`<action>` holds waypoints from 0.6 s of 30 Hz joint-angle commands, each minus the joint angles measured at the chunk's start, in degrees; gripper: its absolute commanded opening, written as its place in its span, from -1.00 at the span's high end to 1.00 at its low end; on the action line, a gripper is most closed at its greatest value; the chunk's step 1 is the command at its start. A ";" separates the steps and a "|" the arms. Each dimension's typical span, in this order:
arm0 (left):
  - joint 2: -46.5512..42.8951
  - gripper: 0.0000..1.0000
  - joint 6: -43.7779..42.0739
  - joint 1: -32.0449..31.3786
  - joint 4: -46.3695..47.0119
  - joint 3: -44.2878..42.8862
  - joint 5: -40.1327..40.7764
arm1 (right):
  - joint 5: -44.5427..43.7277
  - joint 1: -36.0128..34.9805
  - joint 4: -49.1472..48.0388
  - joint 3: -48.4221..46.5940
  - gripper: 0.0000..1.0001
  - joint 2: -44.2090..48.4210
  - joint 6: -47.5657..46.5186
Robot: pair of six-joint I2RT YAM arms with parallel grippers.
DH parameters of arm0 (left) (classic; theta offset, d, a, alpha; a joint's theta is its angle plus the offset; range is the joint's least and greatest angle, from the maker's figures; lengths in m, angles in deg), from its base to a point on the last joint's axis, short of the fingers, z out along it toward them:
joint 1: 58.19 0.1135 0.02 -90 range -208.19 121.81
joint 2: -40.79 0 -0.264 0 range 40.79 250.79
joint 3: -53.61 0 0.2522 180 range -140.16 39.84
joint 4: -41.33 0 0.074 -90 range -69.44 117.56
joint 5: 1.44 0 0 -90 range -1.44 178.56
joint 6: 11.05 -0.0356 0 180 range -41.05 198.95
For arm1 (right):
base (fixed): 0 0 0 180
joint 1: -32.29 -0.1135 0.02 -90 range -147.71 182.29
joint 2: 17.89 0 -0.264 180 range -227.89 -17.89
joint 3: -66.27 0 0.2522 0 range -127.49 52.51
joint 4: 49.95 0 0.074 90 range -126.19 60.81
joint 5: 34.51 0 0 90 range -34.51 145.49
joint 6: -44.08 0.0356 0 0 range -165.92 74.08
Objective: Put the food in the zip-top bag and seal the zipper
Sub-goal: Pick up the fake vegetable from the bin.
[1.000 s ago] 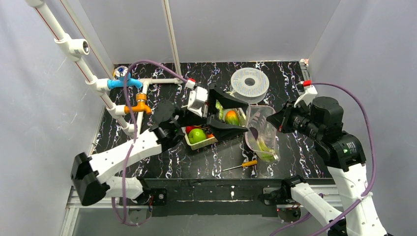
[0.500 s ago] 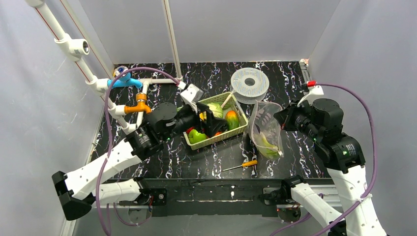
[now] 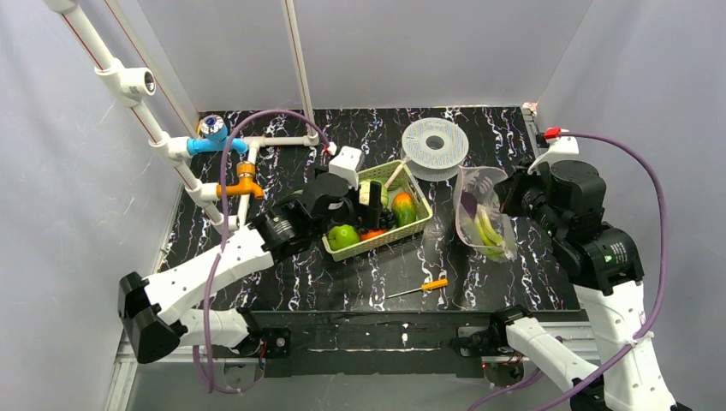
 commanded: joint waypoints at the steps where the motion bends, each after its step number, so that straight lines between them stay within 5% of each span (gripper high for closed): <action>1: 3.55 -0.96 1.69 0.27 -3.65 -3.42 3.22 | 1.49 -0.18 -6.09 1.94 0.97 1.02 -0.55; 12: 18.27 -0.96 -6.32 5.79 -9.44 -10.04 2.85 | 5.57 -0.18 -9.58 12.92 0.97 1.35 0.08; 18: 23.96 -0.90 -12.30 6.92 -8.94 -12.82 12.70 | 5.15 -0.18 -10.68 14.46 0.97 2.92 -0.71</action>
